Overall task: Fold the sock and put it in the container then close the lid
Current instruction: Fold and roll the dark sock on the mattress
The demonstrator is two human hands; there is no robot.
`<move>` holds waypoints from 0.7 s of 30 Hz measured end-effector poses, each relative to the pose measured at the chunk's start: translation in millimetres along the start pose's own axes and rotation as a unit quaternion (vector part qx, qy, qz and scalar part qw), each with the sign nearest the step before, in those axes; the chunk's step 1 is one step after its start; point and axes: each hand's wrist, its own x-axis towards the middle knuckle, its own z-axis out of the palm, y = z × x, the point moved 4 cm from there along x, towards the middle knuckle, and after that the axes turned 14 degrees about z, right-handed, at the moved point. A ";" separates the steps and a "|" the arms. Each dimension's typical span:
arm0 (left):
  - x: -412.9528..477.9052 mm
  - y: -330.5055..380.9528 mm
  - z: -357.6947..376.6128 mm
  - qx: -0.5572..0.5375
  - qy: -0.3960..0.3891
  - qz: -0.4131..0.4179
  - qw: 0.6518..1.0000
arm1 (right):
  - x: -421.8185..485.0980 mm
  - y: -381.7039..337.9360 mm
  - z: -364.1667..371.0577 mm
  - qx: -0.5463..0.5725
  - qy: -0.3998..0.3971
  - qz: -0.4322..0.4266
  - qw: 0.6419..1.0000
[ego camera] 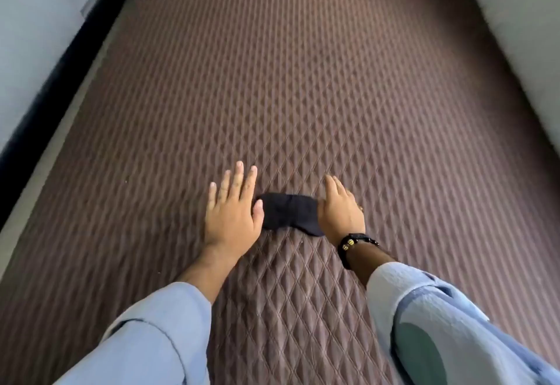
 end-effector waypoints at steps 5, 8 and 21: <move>8.2 -16.7 65.5 -0.091 -0.117 -0.089 0.985 | 21.3 33.6 49.5 -0.010 -0.095 0.133 0.987; 17.2 -23.6 89.0 -0.209 -0.173 -0.188 0.944 | 27.9 40.0 60.6 0.010 -0.124 0.140 0.982; 23.5 -34.4 121.4 -0.394 -0.141 -0.294 0.859 | 40.3 50.0 59.9 0.041 -0.110 0.115 0.986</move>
